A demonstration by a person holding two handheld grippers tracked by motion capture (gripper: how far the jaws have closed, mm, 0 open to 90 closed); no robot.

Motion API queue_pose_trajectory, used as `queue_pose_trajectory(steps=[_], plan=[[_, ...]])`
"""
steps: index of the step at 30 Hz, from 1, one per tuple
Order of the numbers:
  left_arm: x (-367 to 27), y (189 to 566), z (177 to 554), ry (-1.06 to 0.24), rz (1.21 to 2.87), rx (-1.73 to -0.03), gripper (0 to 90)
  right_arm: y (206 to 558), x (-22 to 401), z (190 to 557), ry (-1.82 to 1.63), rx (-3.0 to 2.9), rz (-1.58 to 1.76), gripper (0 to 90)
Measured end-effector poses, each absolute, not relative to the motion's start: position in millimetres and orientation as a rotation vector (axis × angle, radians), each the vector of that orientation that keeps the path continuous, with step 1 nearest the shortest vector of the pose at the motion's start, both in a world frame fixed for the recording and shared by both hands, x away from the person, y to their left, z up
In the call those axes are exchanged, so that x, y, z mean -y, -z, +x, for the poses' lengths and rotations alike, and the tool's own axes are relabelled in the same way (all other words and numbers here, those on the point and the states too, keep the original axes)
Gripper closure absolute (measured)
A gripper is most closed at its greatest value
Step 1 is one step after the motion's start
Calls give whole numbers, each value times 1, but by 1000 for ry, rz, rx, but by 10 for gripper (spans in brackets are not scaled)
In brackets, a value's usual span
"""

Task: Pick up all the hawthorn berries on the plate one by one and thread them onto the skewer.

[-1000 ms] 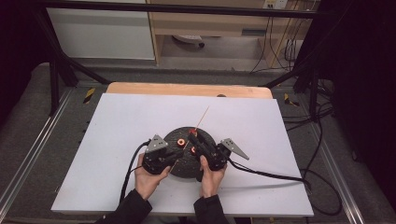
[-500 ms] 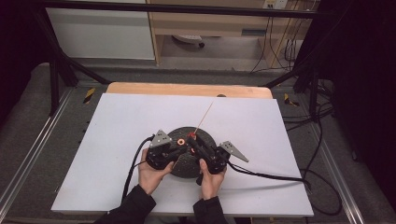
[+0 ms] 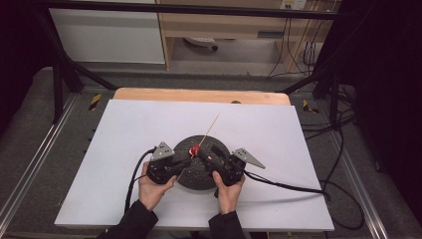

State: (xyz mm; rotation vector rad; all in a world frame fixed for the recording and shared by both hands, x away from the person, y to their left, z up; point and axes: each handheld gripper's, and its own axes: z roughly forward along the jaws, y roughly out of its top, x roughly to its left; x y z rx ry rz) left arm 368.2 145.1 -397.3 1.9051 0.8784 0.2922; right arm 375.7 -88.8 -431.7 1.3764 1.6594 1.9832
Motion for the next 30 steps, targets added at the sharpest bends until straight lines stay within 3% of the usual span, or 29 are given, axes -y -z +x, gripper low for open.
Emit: queue_pose_trajectory(steps=[7,30], plan=[[-166,400,359,-322,1961,-861,885,429,94,381,-1866,-1840,1352,89],[-227,424,329,-304,2018,-879,885,420,112,396,-1411,-2305,1238,37]])
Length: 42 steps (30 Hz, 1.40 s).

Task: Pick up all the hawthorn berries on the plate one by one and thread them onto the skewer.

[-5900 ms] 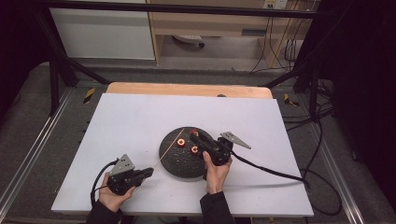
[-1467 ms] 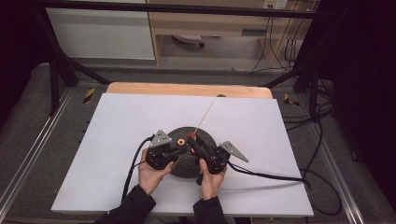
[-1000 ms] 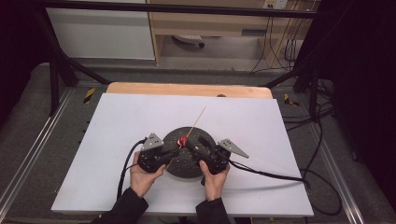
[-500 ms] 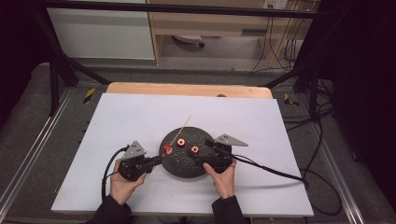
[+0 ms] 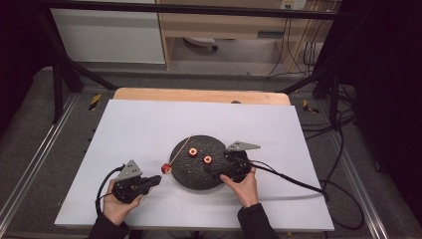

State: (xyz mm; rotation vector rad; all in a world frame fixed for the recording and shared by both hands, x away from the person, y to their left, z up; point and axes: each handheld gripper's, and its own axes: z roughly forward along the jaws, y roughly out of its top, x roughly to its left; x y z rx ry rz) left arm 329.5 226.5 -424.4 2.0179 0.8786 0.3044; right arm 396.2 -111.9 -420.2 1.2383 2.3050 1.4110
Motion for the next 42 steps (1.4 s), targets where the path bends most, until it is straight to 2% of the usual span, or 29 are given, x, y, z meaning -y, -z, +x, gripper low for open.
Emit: queue_pose_trajectory(steps=[9,27,32,42], plan=[[-234,431,327,-290,2031,-876,885,413,117,408,-1241,-2389,1209,41],[-238,434,326,-283,2026,-875,885,406,93,441,-993,-2557,1082,78],[-238,434,327,-281,2029,-878,884,404,87,448,-938,-2597,1060,137],[-238,434,327,-285,2026,-879,885,409,74,460,-816,-2724,988,308]])
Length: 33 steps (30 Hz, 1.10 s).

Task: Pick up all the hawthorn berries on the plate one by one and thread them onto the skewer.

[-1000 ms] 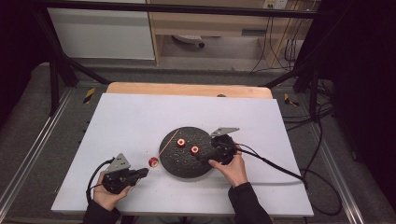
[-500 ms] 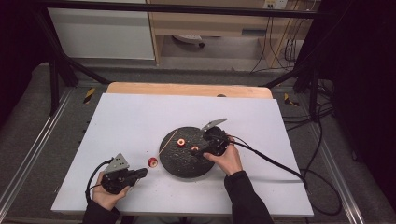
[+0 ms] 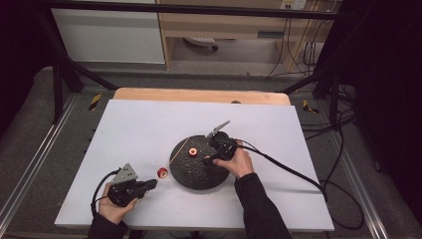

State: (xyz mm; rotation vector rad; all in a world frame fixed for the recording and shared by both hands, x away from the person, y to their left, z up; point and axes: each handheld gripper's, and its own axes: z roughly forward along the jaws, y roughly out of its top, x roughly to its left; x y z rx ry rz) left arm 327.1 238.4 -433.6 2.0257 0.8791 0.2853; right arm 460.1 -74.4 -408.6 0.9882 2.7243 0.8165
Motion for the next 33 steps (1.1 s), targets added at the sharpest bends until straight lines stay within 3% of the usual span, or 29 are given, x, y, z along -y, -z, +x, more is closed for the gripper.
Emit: queue_pose_trajectory(steps=[12,26,33], plan=[[-238,434,327,-283,2031,-878,885,413,72,464,-752,-2801,928,481],[-238,434,328,-285,2031,-878,884,413,62,465,-698,-2851,836,608],[-238,434,328,-285,2034,-876,885,414,62,464,-691,-2852,848,615]])
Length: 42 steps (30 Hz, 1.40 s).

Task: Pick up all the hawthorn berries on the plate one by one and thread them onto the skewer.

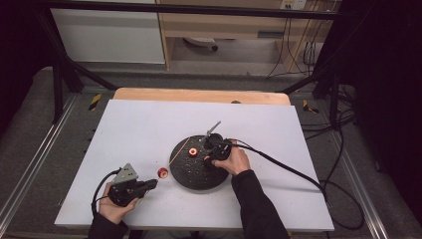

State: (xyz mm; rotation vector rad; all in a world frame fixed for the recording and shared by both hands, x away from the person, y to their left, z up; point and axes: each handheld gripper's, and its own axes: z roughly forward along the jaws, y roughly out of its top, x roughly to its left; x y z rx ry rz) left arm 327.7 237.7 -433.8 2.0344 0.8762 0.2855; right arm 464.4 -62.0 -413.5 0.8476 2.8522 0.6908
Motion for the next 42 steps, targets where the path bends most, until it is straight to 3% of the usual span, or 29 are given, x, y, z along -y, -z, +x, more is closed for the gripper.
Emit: queue_pose_trajectory(steps=[31,42], plan=[[-237,433,326,-292,2031,-871,885,377,80,447,-995,-2681,1066,625],[-237,433,326,-293,2029,-872,885,384,98,439,-1154,-2582,1146,626]])
